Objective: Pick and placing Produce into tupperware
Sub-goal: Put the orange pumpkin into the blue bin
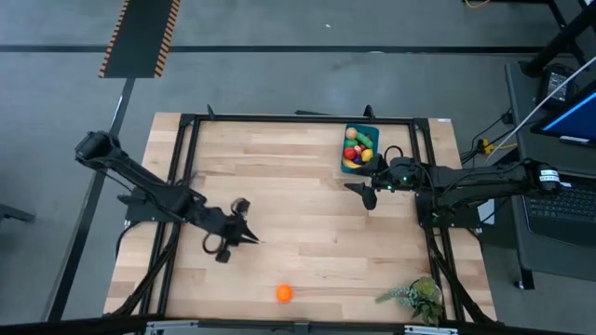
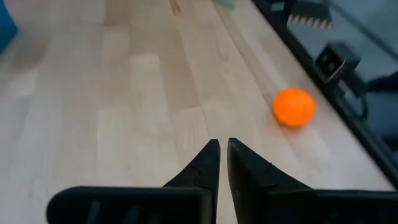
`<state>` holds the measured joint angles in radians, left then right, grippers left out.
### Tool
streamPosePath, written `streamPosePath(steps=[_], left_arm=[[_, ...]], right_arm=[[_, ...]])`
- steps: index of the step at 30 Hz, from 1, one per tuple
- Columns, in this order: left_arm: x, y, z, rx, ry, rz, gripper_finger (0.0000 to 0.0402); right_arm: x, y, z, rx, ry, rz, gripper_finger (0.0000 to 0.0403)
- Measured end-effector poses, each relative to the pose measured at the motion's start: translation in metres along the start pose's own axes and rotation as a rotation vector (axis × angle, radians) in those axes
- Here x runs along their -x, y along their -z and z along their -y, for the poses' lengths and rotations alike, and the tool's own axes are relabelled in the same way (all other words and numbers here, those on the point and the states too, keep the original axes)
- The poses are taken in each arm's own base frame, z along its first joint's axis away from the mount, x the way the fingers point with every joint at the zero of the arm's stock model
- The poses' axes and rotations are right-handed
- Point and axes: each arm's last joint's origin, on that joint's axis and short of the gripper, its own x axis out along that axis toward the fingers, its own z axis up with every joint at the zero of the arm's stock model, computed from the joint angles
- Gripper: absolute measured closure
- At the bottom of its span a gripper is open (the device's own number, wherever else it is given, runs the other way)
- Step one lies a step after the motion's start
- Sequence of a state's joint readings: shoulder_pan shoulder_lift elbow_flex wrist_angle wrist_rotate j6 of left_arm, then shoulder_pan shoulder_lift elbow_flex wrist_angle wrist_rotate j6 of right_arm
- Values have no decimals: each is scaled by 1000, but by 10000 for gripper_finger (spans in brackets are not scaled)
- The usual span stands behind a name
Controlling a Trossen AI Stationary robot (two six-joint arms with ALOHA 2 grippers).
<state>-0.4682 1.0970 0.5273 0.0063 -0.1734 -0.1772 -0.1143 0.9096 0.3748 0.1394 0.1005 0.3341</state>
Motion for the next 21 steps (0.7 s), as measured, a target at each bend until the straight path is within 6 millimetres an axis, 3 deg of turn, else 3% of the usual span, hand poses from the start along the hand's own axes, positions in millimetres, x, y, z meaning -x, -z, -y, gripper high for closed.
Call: streamPosePath(steps=[8,21], left_arm=[[-31,-5,6,-193,-9,-65,358],[-36,-8,7,-215,-6,-26,371]], right_arm=[[0,0,0,-1,0,-1,118],[0,1,-1,2,-24,-13,118]])
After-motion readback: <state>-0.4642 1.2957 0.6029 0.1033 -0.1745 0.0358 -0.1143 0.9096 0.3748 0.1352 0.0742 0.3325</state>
